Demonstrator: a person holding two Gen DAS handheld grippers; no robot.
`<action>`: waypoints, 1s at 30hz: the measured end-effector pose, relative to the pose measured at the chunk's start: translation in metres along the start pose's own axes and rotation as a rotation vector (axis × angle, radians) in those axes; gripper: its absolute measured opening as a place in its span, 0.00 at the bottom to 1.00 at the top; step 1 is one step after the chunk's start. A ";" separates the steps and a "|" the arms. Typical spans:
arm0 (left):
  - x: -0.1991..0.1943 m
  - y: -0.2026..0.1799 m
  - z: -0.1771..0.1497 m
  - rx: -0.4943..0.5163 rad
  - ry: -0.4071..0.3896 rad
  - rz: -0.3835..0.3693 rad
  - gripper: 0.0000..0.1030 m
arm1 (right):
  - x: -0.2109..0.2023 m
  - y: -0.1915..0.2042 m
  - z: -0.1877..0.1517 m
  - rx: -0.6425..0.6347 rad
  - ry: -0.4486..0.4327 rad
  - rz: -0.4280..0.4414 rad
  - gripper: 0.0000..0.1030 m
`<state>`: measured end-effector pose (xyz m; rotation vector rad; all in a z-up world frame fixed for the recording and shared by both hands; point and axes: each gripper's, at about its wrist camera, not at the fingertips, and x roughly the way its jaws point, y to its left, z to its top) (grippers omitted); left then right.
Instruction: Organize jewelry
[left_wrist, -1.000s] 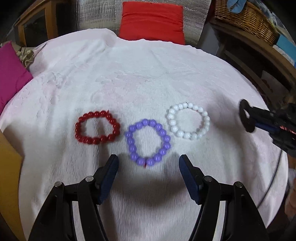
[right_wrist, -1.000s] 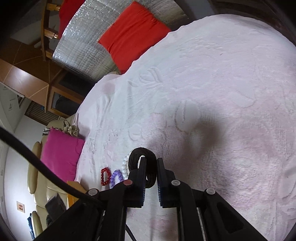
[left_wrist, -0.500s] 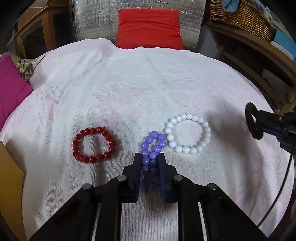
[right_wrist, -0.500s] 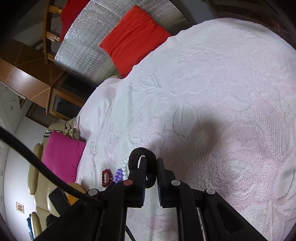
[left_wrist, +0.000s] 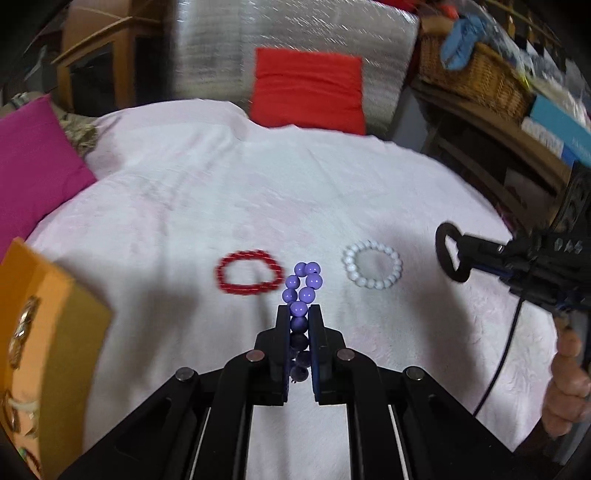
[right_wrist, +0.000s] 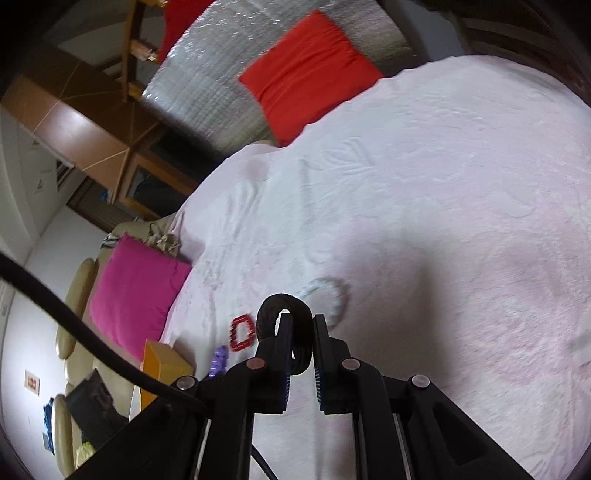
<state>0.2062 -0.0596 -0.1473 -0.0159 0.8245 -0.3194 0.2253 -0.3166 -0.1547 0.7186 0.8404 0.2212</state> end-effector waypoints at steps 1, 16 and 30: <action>-0.007 0.005 0.000 -0.009 -0.014 0.004 0.09 | 0.001 0.004 -0.002 -0.006 0.001 0.007 0.11; -0.060 0.058 -0.025 -0.065 -0.109 0.116 0.09 | 0.026 0.100 -0.056 -0.169 0.046 0.102 0.11; -0.022 0.019 -0.023 0.041 -0.046 0.119 0.09 | 0.038 0.060 -0.053 -0.143 0.109 -0.113 0.11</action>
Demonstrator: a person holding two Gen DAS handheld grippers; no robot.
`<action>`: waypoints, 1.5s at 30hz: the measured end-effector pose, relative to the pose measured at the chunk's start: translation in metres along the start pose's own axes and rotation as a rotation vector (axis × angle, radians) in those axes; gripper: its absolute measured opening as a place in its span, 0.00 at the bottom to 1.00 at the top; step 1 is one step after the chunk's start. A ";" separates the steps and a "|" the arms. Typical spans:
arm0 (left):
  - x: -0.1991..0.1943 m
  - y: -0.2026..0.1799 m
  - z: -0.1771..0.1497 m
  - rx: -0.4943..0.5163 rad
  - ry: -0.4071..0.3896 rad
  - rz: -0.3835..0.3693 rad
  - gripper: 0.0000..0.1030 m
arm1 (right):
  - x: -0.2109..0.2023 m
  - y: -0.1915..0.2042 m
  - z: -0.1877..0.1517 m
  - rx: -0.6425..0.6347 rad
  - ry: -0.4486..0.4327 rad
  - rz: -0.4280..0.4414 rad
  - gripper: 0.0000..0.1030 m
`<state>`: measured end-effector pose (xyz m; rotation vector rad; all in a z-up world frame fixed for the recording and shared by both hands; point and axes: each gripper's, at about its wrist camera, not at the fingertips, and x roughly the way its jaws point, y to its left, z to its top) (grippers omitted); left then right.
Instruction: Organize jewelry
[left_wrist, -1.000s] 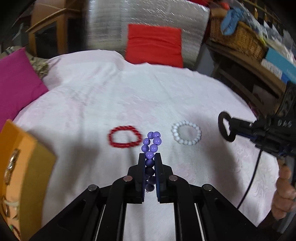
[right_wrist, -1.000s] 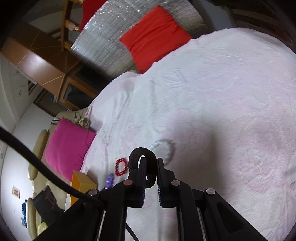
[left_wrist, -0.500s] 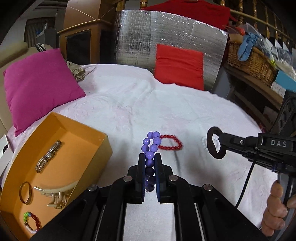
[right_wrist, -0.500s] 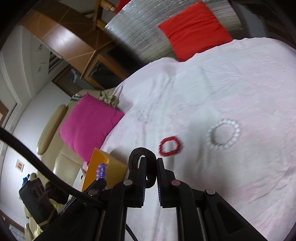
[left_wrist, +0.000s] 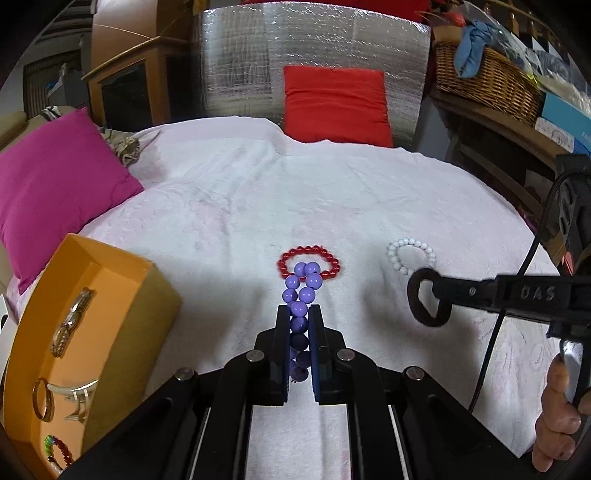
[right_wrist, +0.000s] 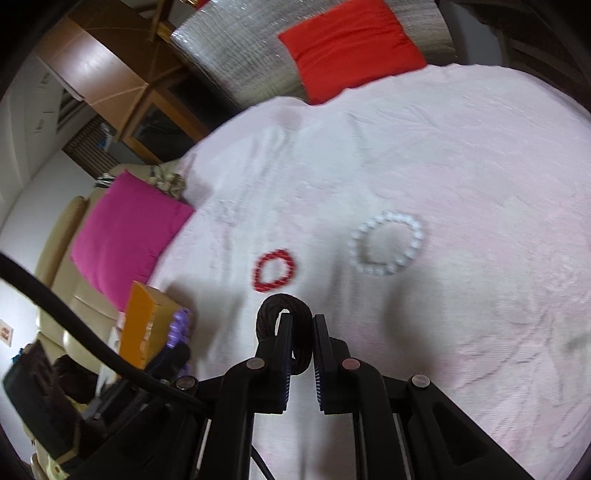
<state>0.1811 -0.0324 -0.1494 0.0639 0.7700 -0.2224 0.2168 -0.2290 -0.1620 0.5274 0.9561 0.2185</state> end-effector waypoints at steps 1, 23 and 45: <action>0.003 -0.003 -0.001 0.007 0.006 0.001 0.09 | 0.002 -0.005 0.000 0.005 0.010 -0.016 0.11; 0.057 -0.013 -0.006 -0.061 0.188 -0.048 0.55 | 0.008 -0.066 0.000 0.119 0.134 -0.128 0.16; 0.069 0.015 -0.012 -0.088 0.249 -0.103 0.65 | 0.009 -0.075 0.001 0.166 0.109 -0.072 0.24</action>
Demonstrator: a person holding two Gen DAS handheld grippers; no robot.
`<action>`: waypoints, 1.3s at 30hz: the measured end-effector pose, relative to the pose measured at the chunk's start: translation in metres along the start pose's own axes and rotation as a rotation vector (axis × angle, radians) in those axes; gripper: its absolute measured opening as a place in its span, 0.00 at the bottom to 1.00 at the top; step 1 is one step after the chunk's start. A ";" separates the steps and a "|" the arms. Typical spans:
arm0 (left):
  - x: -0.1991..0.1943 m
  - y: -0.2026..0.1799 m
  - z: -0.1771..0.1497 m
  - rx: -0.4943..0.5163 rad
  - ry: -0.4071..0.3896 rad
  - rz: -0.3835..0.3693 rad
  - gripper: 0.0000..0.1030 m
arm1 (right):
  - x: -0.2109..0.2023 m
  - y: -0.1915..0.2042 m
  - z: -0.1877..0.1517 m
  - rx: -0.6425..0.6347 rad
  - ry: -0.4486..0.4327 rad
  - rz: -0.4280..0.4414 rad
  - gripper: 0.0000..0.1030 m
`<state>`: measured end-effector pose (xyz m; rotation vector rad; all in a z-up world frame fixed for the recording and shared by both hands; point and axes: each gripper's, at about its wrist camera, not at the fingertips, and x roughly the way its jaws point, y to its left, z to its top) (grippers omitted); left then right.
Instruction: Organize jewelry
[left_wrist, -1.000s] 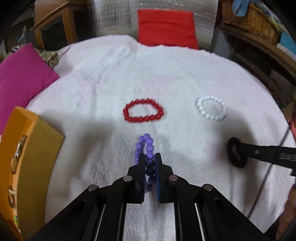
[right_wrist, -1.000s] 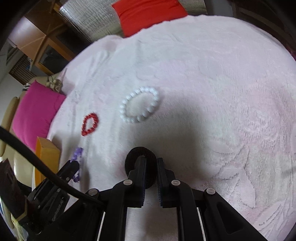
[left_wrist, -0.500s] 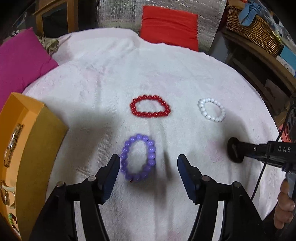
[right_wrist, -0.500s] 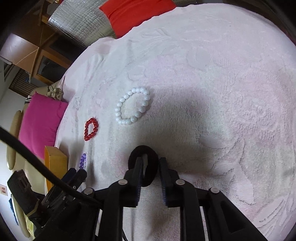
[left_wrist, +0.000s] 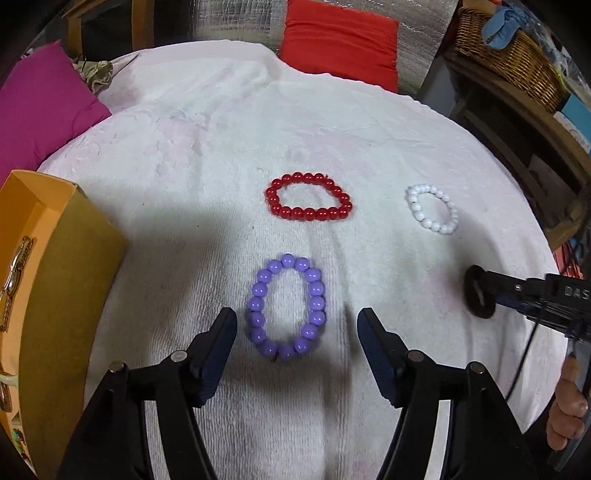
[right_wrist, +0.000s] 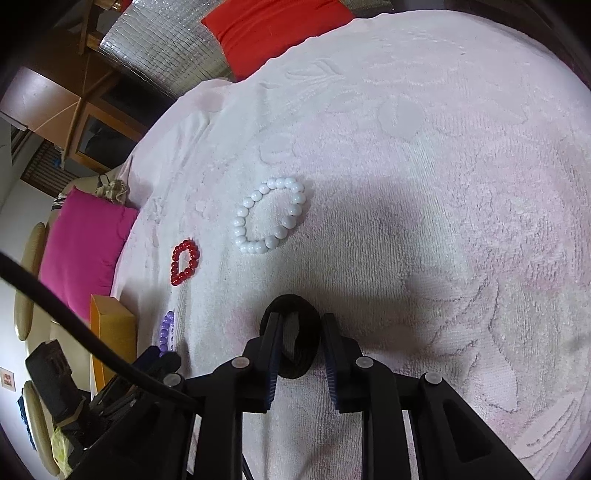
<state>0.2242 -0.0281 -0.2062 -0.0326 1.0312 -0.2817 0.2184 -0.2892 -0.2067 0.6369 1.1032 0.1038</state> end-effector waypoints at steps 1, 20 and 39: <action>0.001 0.000 0.000 0.001 -0.003 0.005 0.59 | -0.001 -0.002 0.000 0.005 0.000 0.006 0.24; -0.010 0.006 -0.003 0.016 -0.027 -0.070 0.23 | -0.002 -0.002 -0.001 -0.006 -0.011 -0.005 0.23; -0.005 0.006 -0.006 0.042 0.012 -0.010 0.37 | 0.002 0.001 -0.001 -0.029 -0.023 -0.025 0.21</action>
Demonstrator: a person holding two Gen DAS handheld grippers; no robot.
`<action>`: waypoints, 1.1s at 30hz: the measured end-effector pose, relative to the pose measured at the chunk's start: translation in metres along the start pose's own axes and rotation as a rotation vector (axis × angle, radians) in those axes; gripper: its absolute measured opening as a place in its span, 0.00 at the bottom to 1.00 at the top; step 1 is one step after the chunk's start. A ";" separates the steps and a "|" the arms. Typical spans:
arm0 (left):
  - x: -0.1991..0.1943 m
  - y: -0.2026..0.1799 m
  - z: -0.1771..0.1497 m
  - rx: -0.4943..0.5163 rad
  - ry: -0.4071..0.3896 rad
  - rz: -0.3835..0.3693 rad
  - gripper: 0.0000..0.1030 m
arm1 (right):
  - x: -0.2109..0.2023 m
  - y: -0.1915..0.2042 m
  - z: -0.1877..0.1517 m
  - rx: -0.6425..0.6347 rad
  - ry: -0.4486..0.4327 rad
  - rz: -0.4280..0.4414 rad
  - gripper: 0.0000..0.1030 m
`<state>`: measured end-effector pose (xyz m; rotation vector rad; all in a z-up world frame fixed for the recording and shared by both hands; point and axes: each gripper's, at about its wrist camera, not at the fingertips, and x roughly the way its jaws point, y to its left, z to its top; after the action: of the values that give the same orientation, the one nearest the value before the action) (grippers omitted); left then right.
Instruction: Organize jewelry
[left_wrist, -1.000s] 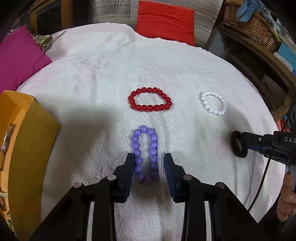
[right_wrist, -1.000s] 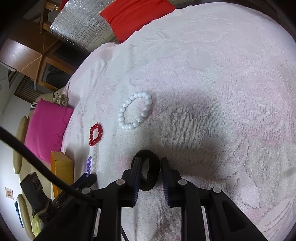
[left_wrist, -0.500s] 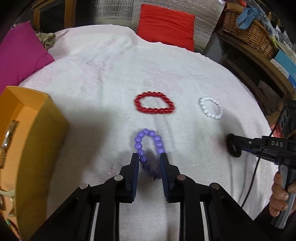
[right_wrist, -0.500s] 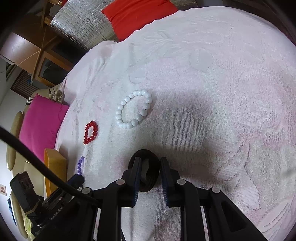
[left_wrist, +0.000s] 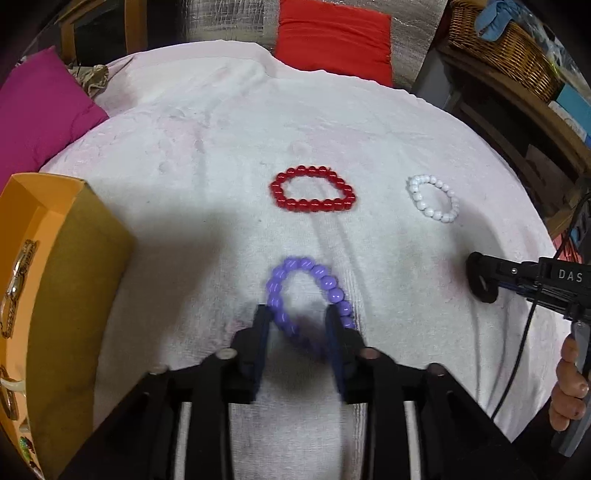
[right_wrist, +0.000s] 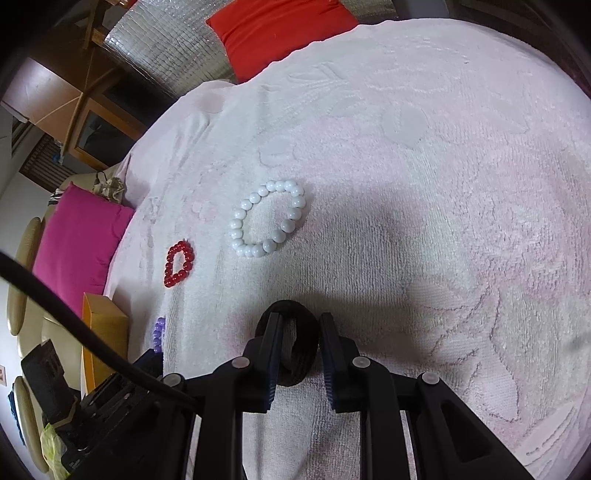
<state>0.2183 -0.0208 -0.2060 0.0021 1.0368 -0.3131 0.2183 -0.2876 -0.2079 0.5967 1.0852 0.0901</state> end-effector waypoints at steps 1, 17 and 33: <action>0.000 -0.001 0.000 0.001 0.005 -0.006 0.44 | 0.000 -0.001 0.000 0.002 0.001 0.005 0.21; -0.008 -0.023 -0.018 0.151 0.037 -0.046 0.57 | 0.002 0.001 0.002 -0.013 0.007 -0.004 0.21; -0.015 -0.038 -0.017 0.154 0.011 -0.100 0.66 | 0.002 -0.008 0.002 0.006 0.018 0.047 0.22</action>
<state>0.1870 -0.0504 -0.1968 0.0915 1.0235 -0.4836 0.2194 -0.2941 -0.2126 0.6274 1.0894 0.1332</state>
